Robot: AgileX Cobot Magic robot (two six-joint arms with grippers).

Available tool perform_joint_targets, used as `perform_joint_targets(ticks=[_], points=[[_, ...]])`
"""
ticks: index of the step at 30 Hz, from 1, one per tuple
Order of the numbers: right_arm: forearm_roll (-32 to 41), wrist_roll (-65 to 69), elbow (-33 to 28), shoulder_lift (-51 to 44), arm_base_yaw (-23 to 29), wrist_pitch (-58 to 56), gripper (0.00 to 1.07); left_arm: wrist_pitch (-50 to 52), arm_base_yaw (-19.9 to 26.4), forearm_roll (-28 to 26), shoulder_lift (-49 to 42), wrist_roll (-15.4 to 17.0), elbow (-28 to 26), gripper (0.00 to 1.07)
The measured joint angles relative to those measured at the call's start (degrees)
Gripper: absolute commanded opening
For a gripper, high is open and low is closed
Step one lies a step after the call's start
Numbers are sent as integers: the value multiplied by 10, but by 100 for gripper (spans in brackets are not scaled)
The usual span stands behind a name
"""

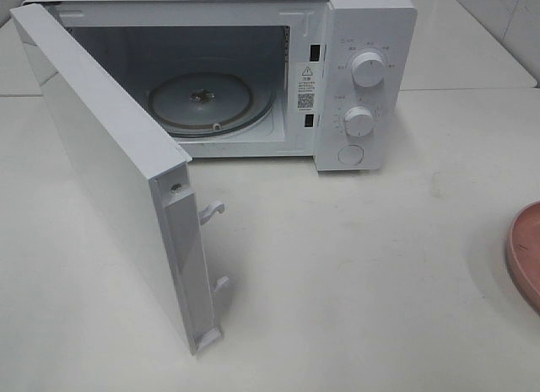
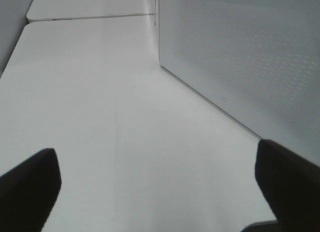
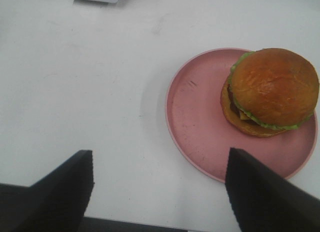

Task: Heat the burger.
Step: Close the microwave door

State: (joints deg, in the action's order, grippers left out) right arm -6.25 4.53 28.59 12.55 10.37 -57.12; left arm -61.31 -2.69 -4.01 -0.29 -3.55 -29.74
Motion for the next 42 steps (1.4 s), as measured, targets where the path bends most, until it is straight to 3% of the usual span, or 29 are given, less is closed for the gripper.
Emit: perform_joint_targets(ticks=[12, 42], points=[[13, -10, -2, -125, -43, 1, 74, 0, 0, 0, 0, 0, 0, 98], [13, -13, -2, -127, -46, 1, 74, 0, 0, 0, 0, 0, 0, 98]])
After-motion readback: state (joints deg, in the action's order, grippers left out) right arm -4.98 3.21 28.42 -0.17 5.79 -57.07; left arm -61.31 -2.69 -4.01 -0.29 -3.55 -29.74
